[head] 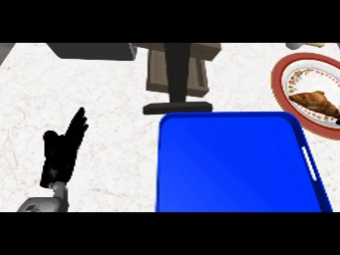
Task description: Pick the croissant from the tray and place it in the plate
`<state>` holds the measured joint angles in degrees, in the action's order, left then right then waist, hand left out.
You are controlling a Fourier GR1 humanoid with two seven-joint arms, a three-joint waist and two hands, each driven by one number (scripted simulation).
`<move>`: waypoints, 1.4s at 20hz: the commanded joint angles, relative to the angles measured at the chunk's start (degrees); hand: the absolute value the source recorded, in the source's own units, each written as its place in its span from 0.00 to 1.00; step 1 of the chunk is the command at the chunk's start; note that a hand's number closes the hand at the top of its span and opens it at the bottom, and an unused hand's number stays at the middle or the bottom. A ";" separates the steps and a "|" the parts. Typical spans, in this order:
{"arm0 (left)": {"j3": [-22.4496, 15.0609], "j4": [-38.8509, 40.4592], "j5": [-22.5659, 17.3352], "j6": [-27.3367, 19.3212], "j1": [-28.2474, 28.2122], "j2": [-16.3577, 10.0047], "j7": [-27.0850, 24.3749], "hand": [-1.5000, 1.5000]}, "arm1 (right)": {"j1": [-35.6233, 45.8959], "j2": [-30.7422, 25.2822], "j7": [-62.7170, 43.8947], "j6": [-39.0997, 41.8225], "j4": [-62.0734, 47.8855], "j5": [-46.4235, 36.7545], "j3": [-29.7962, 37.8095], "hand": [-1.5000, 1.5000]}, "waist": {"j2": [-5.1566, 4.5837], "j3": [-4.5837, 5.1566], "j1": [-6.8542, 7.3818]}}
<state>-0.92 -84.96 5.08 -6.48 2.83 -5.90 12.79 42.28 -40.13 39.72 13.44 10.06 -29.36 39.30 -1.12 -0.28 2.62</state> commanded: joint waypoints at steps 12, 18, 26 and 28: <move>-1.72 1.98 1.39 -1.33 0.23 2.75 -0.95 0.50 | -2.50 -4.17 -0.60 -2.05 -1.21 0.86 0.68 0.00 | -0.23 -0.08 0.19; -0.77 1.04 0.99 -0.61 1.59 1.43 0.57 0.50 | -3.67 -5.40 0.24 -1.65 -1.68 2.31 2.14 0.00 | -0.35 -0.17 0.55; -1.42 0.81 1.50 -1.05 2.58 2.12 1.61 0.50 | -6.67 -6.61 0.90 -5.17 -1.97 3.85 4.08 0.00 | -0.47 -0.26 0.50; -0.74 2.21 1.12 -1.01 1.44 2.16 -1.24 0.50 | -7.39 -6.25 0.54 -6.93 -2.03 3.72 4.02 0.00 | -0.55 -0.23 0.54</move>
<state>-1.81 -84.32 6.22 -7.22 3.84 -4.33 12.99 35.72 -47.11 40.58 9.05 8.23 -25.90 42.95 -1.51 -0.50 3.15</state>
